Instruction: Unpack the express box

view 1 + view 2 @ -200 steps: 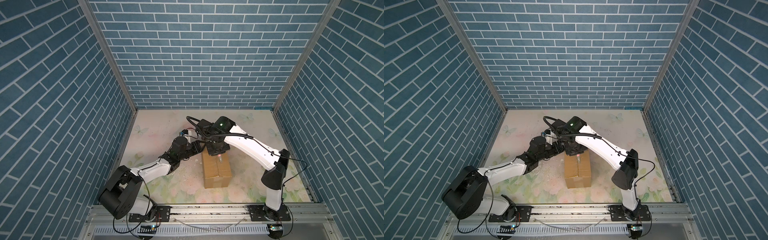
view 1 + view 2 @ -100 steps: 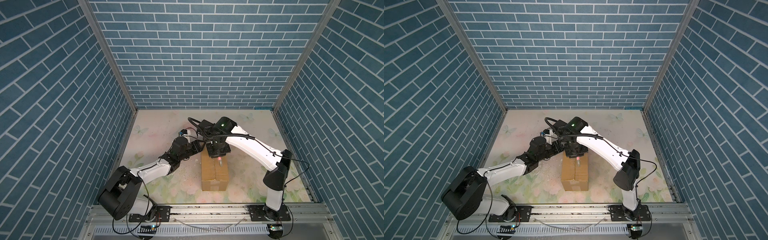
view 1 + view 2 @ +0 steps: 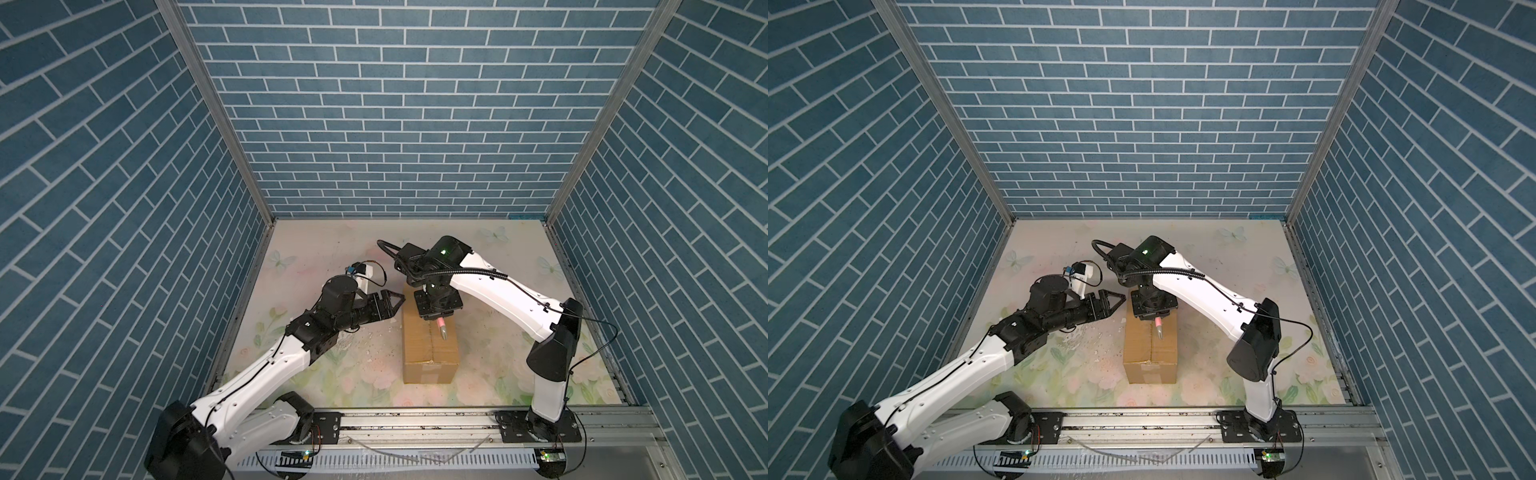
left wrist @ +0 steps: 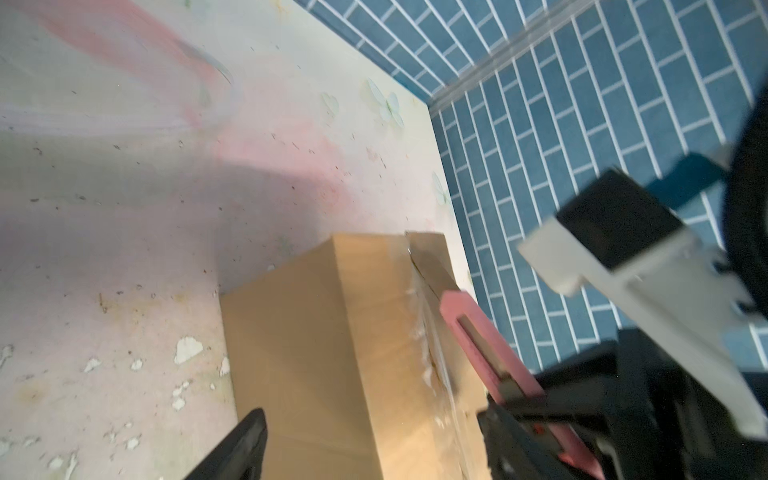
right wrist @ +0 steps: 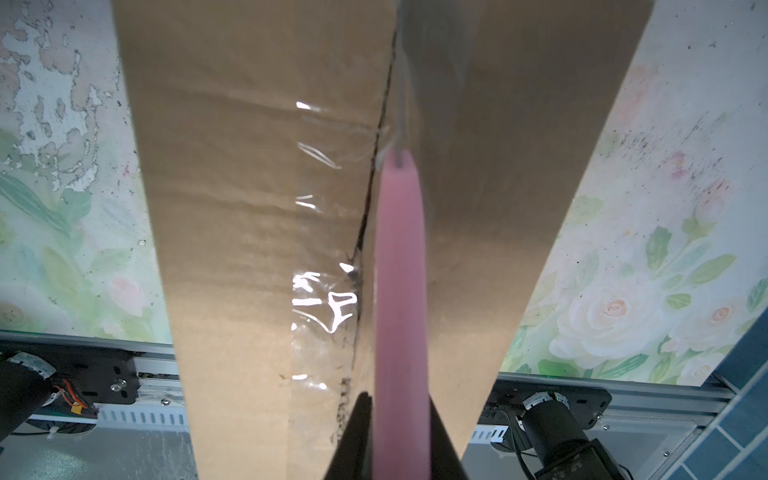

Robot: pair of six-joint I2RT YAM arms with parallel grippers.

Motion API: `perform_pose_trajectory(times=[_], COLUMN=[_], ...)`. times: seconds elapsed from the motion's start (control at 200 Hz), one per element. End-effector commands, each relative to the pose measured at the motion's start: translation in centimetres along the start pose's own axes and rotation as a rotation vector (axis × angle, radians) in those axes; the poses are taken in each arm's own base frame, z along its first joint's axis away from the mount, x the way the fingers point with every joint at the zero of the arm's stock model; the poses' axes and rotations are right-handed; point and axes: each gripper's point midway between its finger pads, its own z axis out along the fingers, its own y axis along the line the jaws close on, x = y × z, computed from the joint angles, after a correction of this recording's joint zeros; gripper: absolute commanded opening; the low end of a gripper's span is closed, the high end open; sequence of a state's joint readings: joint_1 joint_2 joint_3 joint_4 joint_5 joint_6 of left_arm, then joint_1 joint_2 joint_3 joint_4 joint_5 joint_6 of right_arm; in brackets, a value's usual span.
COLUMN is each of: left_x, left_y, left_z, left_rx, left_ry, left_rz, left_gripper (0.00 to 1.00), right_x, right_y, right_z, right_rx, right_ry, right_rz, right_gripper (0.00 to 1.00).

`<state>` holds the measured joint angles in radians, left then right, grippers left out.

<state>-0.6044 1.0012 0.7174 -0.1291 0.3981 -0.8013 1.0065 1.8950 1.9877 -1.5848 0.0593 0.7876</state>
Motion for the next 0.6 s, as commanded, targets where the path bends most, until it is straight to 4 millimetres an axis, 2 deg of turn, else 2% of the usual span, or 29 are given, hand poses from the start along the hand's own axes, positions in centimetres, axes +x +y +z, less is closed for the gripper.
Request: perform_pose_trajectory(times=[0.0, 0.24, 0.345, 0.42, 0.505, 0.53, 0.595], left_x=[4.7, 9.2, 10.3, 11.4, 12.6, 13.0, 13.8], left_y=[0.4, -0.4, -0.3, -0.3, -0.3, -0.4, -0.4], left_z=[-2.2, -7.0, -8.6, -8.7, -8.1, -7.8, -7.2], left_rx=[-0.021, -0.024, -0.054, -0.046, -0.029, -0.023, -0.020], left_ry=[0.223, 0.403, 0.417, 0.420, 0.427, 0.430, 0.433], left_rz=[0.009, 0.036, 0.107, 0.140, 0.162, 0.170, 0.180], left_gripper=[0.83, 0.88, 0.90, 0.92, 0.95, 0.99, 1.00], right_x=[4.4, 4.0, 4.0, 3.9, 3.8, 3.8, 3.7], right_y=[-3.6, -3.6, -3.6, -3.6, -3.5, -3.4, -3.4], right_z=[-0.7, -0.5, -0.3, -0.3, -0.2, -0.1, -0.1], right_rx=[0.111, 0.099, 0.099, 0.098, 0.098, 0.097, 0.095], right_ry=[0.176, 0.193, 0.202, 0.205, 0.210, 0.212, 0.214], right_rz=[0.001, 0.000, -0.001, -0.004, -0.005, -0.006, -0.005], right_gripper=[0.00, 0.00, 0.00, 0.00, 0.00, 0.00, 0.00])
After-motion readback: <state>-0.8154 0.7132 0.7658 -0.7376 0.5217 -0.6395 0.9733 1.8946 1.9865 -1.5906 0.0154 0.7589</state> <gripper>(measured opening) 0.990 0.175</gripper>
